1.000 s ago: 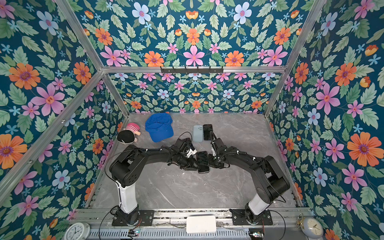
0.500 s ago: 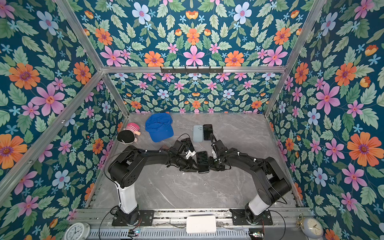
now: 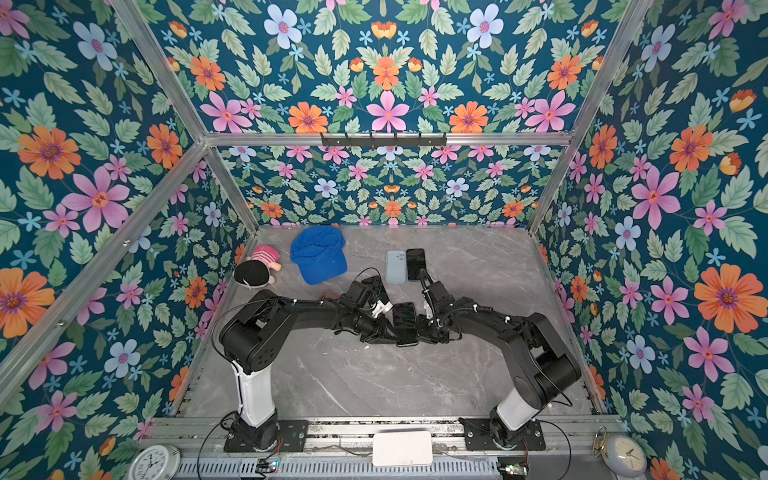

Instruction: Put the phone into the phone case

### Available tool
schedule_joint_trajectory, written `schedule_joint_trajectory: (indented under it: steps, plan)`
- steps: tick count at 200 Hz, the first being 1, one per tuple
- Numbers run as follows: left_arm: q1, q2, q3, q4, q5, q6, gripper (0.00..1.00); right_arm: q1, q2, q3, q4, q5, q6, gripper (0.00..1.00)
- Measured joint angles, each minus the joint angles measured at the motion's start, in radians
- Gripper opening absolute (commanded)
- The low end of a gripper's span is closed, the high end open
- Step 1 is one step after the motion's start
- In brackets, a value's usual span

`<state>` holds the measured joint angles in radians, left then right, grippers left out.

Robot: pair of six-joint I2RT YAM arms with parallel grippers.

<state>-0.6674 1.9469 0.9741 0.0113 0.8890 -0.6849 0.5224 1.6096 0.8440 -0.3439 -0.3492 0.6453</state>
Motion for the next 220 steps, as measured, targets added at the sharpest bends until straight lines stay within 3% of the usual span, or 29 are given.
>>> schedule_joint_trajectory:
  steps: [220]
  plan:
    - [0.005, -0.008, -0.02, 0.022, 0.006, -0.022, 0.29, 0.023, 0.047, -0.034, 0.087, -0.001, 0.058, 0.06]
